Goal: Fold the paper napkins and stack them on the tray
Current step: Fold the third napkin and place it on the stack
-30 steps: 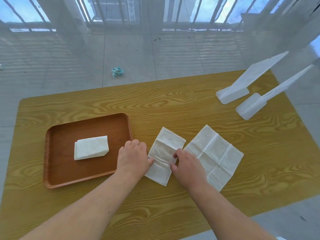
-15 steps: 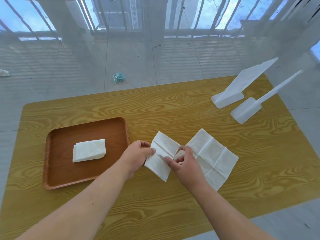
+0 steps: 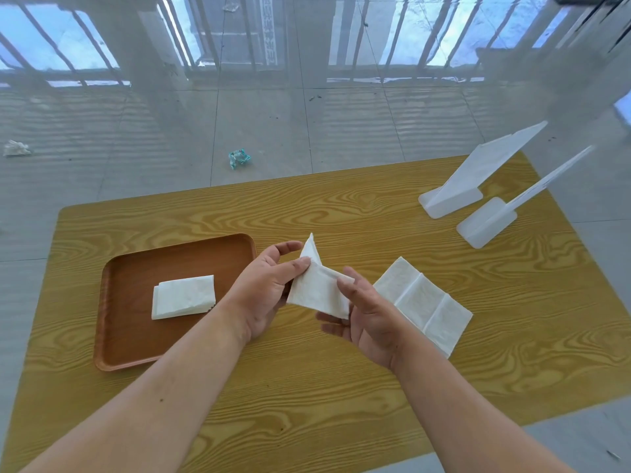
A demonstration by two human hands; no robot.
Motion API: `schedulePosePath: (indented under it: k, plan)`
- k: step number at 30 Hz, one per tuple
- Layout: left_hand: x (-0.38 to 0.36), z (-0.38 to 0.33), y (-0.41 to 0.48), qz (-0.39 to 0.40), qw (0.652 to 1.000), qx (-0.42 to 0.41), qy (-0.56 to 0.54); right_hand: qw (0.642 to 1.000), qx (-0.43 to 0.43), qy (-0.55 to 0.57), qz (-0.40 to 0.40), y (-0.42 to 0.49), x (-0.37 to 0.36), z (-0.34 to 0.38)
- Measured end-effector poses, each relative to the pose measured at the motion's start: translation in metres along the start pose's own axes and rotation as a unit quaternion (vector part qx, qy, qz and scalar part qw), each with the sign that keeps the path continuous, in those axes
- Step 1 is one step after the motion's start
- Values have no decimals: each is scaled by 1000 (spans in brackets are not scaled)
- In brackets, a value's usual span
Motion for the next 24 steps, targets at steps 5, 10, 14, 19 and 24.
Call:
schedulePosePath:
  k: [5, 10, 14, 19, 24]
  plan:
    - [8, 5, -3, -28, 998, -1, 62, 997, 65, 34, 0, 6, -3, 11]
    - [22, 21, -6, -39, 986, 7, 165, 994, 87, -44, -41, 7, -2, 8]
    - [27, 29, -8, -41, 973, -8, 228, 979, 79, -164, -88, 6, 3, -1]
    - [30, 26, -5, -54, 959, -53, 273, 959, 87, -241, -123, 4, 3, 0]
    - [31, 11, -4, -73, 906, -127, 397, 932, 120, -315, -131, 1, -4, 12]
Point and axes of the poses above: each hand's wrist, its own y-axis towards the middle knuckle, its own x-axis out of the back of the hand, z = x × y, the point moved 2 cm from there along y, towards the middle knuckle, and after that the axes turned 3 degrees about x, right-handed, at the moved point
